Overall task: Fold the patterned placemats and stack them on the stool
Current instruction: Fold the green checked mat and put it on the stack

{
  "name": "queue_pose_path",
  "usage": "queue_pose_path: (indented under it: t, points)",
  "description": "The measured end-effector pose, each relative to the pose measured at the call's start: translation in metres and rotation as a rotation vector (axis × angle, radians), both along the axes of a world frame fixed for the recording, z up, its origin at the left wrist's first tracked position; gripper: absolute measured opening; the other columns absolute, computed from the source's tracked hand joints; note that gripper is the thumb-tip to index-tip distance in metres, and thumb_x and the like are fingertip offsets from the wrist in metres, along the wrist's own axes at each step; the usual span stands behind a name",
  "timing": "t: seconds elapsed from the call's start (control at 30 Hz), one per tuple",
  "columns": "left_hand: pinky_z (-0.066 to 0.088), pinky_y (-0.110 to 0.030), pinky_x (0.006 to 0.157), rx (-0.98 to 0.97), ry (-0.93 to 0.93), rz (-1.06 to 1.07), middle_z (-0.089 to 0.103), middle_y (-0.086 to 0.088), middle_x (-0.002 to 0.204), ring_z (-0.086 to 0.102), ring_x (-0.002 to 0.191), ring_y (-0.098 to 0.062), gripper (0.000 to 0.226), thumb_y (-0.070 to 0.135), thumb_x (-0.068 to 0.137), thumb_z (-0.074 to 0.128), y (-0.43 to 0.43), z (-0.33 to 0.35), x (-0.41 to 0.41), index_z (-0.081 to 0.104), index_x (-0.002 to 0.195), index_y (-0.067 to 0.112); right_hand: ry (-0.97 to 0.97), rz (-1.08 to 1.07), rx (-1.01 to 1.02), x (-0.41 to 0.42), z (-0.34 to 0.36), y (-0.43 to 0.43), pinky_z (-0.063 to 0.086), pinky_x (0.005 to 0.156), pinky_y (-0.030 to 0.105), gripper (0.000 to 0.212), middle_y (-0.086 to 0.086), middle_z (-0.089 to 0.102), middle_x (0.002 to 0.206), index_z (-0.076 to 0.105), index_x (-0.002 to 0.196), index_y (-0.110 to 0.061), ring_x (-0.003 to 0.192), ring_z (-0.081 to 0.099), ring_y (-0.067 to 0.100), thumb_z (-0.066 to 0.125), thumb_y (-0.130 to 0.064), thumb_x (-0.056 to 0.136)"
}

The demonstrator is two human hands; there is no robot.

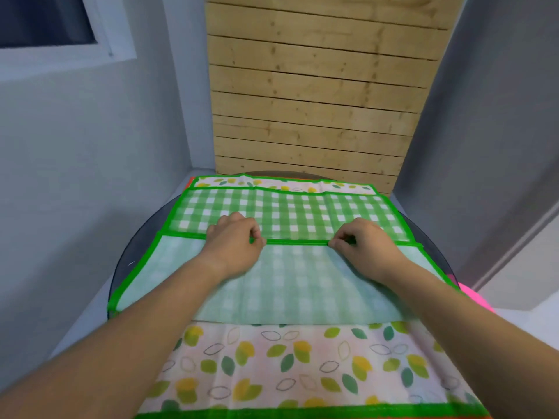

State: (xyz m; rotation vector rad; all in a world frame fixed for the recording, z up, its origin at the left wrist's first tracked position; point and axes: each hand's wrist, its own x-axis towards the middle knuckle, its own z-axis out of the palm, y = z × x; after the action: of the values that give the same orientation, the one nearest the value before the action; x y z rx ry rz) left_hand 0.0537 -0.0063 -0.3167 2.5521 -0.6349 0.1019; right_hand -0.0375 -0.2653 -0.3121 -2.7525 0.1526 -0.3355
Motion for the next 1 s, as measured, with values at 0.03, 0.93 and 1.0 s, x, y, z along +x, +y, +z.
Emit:
queue_pose_path:
  t: [0.03,0.93,1.0]
  points:
    - [0.035,-0.038,0.097,-0.007,-0.01,0.012,0.054,0.005,0.103,0.047,0.107,-0.022,0.013,0.036,0.092,0.06,-0.001,-0.003,-0.001,0.059,0.082,0.028,-0.007,-0.005,-0.003,0.002,-0.001,-0.001,0.048,0.08,0.039,0.016,-0.002,0.062,0.087,0.07,0.083,-0.026,0.09,0.056,0.022,0.066,-0.041,0.089]
    - [0.021,-0.029,0.085,-0.121,-0.101,0.042,0.051,0.016,0.097,0.042,0.101,-0.01,0.008,0.034,0.093,0.063,0.0,-0.021,0.0,0.059,0.086,0.034,0.094,-0.128,0.212,0.129,0.023,-0.013,0.041,0.081,0.027,0.041,0.001,0.063,0.125,0.067,0.116,-0.022,0.101,0.06,0.019,0.069,-0.05,0.086]
    - [0.02,-0.028,0.084,-0.119,-0.111,0.042,0.05,0.016,0.097,0.041,0.1,-0.009,0.009,0.035,0.093,0.063,0.0,-0.022,0.001,0.058,0.085,0.036,0.101,-0.144,0.235,0.139,0.02,-0.015,0.043,0.076,0.026,0.043,0.002,0.066,0.115,0.066,0.111,-0.023,0.09,0.063,0.019,0.071,-0.054,0.083]
